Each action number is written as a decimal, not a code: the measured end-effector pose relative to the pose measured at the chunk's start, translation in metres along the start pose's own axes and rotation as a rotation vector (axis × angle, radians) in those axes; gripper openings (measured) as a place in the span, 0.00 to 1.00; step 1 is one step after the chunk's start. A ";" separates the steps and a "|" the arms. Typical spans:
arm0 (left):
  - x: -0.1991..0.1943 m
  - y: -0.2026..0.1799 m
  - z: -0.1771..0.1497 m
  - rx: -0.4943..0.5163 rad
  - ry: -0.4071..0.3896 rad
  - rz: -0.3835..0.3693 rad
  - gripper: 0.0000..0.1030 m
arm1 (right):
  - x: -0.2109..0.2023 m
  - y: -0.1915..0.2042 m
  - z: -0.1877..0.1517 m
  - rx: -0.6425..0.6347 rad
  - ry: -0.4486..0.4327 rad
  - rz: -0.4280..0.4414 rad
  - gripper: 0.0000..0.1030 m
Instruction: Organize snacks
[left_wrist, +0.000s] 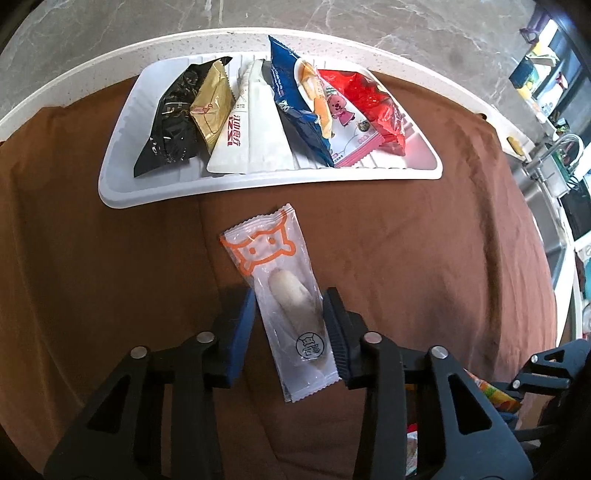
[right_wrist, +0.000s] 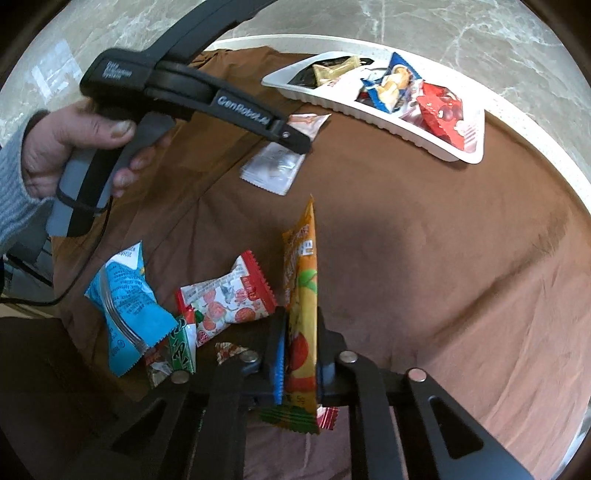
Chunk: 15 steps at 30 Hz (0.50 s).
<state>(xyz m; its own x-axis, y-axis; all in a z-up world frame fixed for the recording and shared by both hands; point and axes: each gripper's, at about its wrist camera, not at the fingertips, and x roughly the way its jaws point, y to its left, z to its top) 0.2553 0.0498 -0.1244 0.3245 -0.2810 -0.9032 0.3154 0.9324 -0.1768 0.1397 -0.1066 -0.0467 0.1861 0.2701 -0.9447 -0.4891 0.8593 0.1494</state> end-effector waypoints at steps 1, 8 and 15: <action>0.000 0.002 -0.001 -0.008 -0.004 -0.004 0.32 | -0.001 -0.003 0.000 0.018 -0.004 0.008 0.10; -0.004 0.008 -0.006 -0.029 0.001 -0.049 0.24 | -0.007 -0.019 -0.001 0.124 -0.029 0.076 0.08; -0.013 0.011 -0.009 -0.056 -0.007 -0.110 0.23 | -0.014 -0.036 0.001 0.246 -0.063 0.168 0.08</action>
<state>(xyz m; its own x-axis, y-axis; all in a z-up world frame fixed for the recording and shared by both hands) 0.2464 0.0655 -0.1185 0.2973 -0.3841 -0.8741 0.2994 0.9068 -0.2967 0.1551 -0.1412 -0.0383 0.1759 0.4373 -0.8820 -0.2976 0.8776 0.3758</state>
